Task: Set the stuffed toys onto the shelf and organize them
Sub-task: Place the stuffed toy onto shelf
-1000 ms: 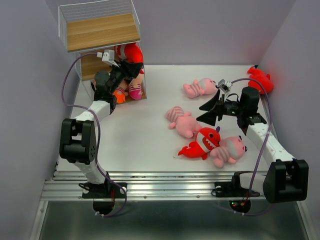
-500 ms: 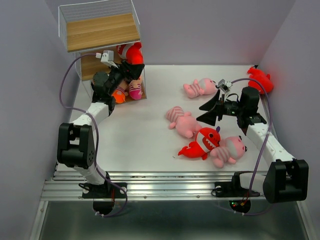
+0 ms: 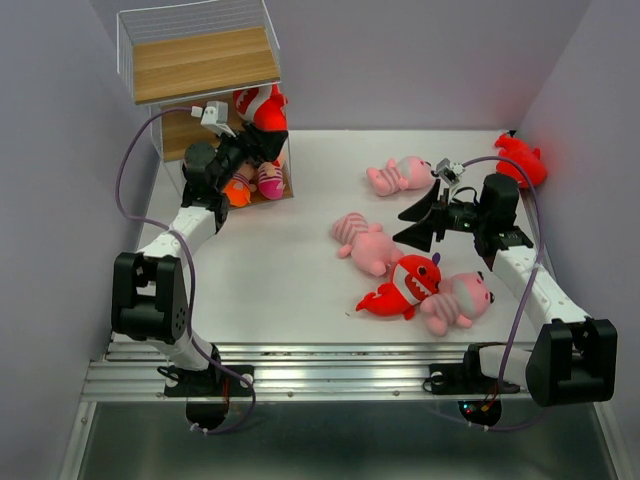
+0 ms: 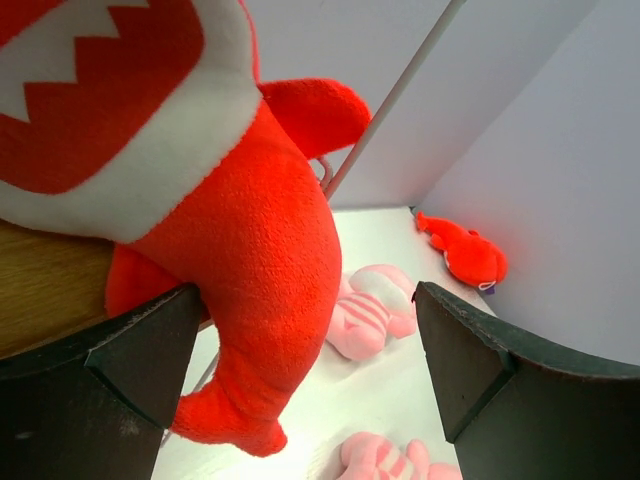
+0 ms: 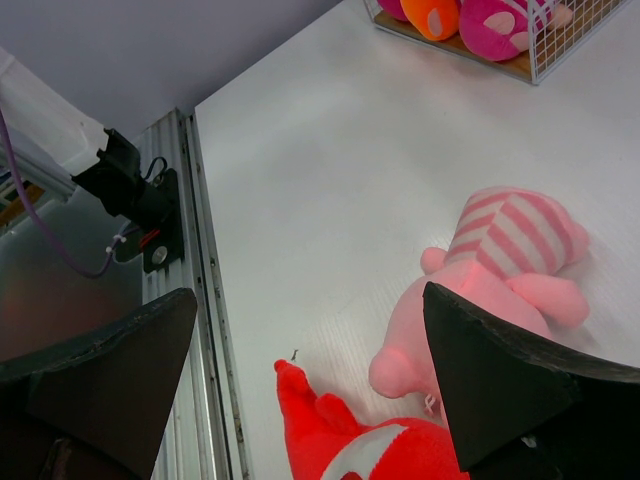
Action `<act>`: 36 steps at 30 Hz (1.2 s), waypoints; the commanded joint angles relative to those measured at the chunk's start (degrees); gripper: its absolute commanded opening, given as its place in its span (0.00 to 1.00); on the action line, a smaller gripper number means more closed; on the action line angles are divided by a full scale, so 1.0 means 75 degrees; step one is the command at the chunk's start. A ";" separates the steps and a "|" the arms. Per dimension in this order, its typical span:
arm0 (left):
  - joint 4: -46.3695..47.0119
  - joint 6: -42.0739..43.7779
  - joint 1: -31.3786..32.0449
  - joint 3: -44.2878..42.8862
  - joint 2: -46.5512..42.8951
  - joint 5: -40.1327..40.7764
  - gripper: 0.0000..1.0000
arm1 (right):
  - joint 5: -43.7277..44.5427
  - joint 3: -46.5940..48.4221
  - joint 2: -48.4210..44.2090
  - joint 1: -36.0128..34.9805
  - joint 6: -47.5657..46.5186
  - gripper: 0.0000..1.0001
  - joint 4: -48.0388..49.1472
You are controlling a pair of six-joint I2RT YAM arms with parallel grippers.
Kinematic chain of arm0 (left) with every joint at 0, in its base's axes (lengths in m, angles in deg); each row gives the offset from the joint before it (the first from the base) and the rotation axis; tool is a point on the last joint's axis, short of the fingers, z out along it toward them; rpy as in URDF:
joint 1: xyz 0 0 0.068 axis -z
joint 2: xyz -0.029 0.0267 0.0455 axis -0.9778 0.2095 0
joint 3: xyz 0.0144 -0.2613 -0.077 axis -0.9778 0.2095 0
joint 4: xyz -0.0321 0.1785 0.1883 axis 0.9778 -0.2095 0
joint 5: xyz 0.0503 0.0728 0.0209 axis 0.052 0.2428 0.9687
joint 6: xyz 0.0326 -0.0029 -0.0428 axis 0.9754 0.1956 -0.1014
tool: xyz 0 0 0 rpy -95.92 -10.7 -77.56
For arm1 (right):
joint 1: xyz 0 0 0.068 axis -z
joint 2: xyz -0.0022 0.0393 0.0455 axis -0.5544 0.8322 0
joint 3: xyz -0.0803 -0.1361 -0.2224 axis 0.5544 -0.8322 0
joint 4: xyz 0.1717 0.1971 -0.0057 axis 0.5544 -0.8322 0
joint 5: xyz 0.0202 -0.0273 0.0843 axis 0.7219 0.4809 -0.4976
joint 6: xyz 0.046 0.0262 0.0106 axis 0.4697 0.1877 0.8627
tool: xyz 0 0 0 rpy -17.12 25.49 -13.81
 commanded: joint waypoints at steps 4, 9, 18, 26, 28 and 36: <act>-0.0058 0.0282 -0.0046 0.0187 -0.0547 0.0062 0.98 | -0.0113 -0.0030 -0.0091 0.0052 -0.0081 1.00 0.0255; -0.0198 0.0434 -0.0057 0.0199 -0.0781 0.0214 0.98 | -0.0125 -0.0019 -0.0079 0.0052 -0.0081 1.00 0.0255; -0.0363 0.0751 -0.0034 0.0316 -0.1274 0.1326 0.98 | -0.0137 -0.0019 -0.0056 0.0052 -0.0081 1.00 0.0267; -0.0492 0.0915 0.0177 -0.0140 -0.0969 0.1983 0.94 | -0.0125 -0.0030 -0.0020 0.0052 -0.0104 1.00 0.0255; -0.0504 0.0938 0.0247 -0.0222 -0.0876 0.2171 0.93 | -0.0125 -0.0019 -0.0009 0.0052 -0.0116 1.00 0.0255; -0.0749 0.1020 0.0493 -0.0703 -0.0489 0.2569 0.90 | -0.0148 -0.0019 0.0003 0.0052 -0.0116 1.00 0.0255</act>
